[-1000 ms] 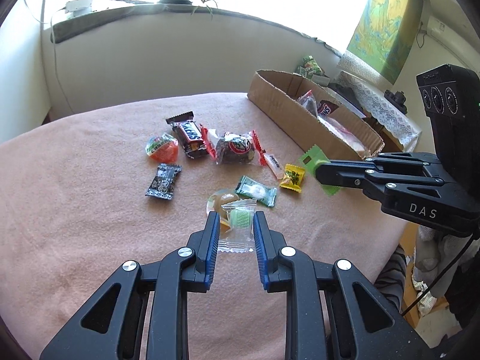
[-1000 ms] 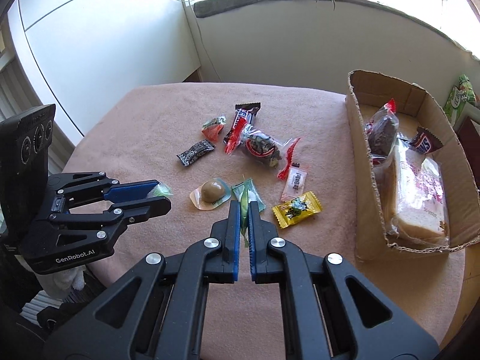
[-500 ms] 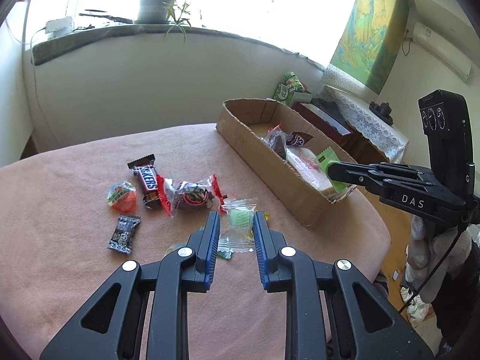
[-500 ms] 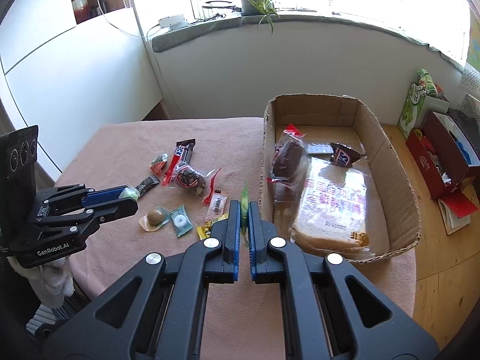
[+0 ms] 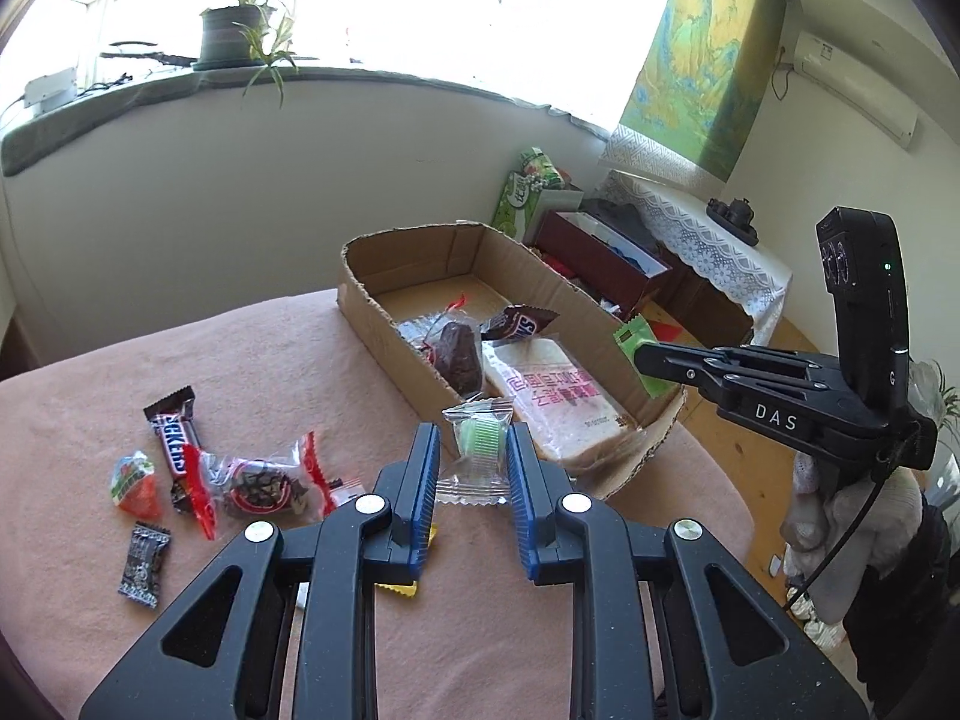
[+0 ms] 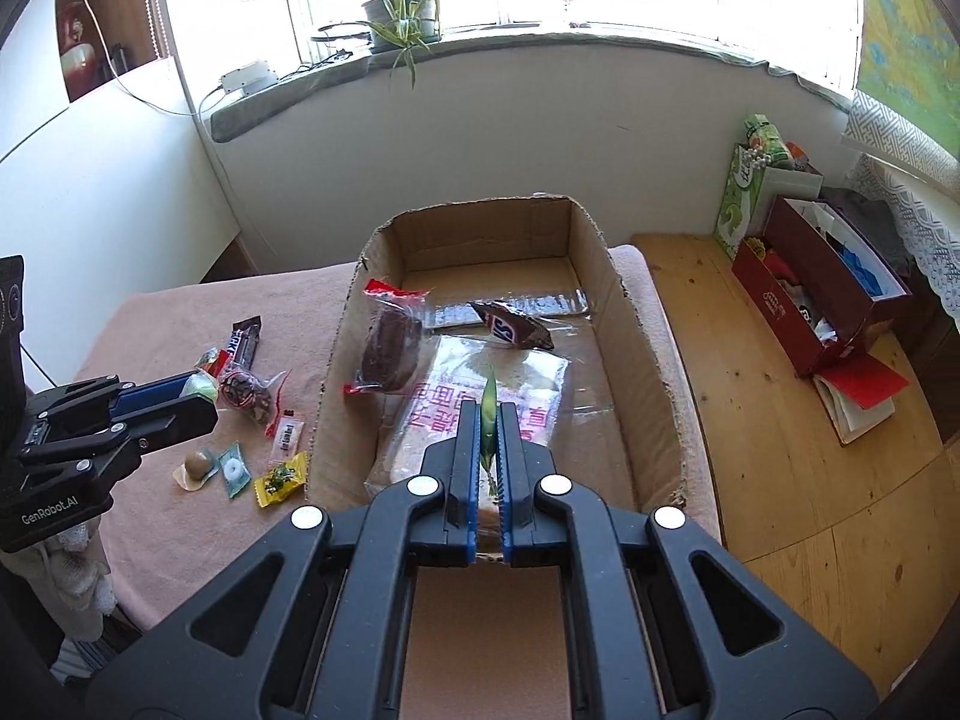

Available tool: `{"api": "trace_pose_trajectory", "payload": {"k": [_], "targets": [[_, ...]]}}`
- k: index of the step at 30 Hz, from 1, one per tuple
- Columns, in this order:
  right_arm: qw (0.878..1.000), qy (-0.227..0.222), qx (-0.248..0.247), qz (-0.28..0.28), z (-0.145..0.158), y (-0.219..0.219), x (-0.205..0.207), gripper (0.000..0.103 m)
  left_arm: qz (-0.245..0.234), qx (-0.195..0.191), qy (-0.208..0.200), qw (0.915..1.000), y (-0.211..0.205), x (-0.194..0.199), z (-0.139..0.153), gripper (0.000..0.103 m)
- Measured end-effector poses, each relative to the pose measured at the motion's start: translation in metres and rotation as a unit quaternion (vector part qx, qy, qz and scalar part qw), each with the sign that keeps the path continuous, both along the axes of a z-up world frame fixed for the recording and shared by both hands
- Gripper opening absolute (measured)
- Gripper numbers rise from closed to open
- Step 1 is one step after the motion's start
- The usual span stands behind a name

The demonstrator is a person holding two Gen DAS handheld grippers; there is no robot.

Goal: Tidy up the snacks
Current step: 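Carry the green candy with the right tool toward the box while the left tool holds the clear packet, then open both tools to drop the green candy and clear packet into the box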

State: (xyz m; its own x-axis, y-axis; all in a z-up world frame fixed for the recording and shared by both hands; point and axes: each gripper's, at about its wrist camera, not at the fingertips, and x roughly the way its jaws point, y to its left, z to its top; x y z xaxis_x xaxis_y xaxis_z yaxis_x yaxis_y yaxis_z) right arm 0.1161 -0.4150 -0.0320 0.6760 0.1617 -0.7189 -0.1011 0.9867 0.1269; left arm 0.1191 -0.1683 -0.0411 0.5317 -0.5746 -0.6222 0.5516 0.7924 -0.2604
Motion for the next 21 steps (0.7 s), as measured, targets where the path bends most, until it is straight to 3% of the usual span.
{"api": "trace_pose_trajectory", "payload": {"k": [8, 21], "targets": [[1.000, 0.008, -0.001, -0.021, -0.011, -0.022, 0.008, 0.005, -0.017, 0.021, -0.006, 0.9996, -0.035, 0.008, -0.002, 0.021], [0.999, 0.020, 0.003, -0.029, -0.022, -0.033, 0.015, 0.005, -0.028, 0.034, -0.010, 0.9990, -0.054, 0.011, -0.002, 0.021]]}}
